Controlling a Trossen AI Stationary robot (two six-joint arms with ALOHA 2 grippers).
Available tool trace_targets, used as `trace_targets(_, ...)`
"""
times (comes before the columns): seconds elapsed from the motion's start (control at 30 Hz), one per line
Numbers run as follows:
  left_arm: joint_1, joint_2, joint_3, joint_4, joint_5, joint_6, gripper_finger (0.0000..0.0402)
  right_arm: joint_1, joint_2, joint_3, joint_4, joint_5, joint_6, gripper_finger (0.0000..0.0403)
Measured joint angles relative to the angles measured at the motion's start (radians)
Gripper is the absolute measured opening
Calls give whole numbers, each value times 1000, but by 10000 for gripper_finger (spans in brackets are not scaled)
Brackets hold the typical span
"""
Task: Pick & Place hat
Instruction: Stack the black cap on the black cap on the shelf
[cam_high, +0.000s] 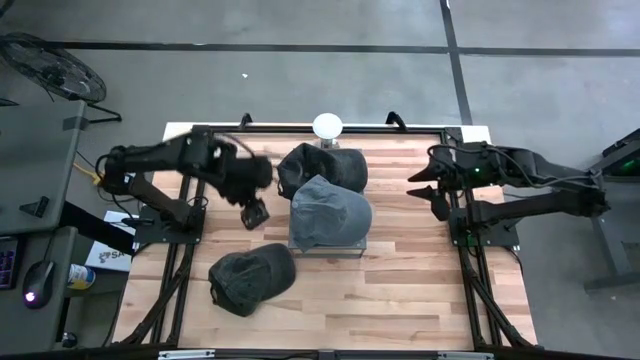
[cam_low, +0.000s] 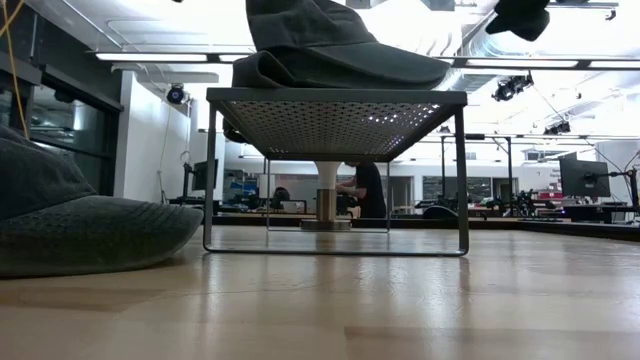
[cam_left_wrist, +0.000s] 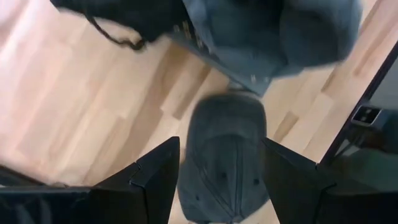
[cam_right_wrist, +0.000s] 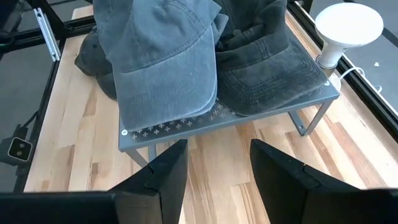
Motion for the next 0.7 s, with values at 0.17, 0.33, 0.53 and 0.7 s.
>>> trace_targets(0.17, -128, -1, -52, 3, -62, -118, 213, 0, -42, -29, -7, 0, -2, 167)
trace_targets(0.33, -250, -1, -132, 3, -118, -265, 213, 0, -70, -57, -6, -4, -4, 167)
trace_targets(0.53, -361, -1, -224, 9, -132, -446, 213, 0, -83, -76, -32, -6, -7, 168)
trace_targets(0.7, -445, -1, -301, 55, -96, -563, 213, 0, -109, -131, -34, -13, 14, 168)
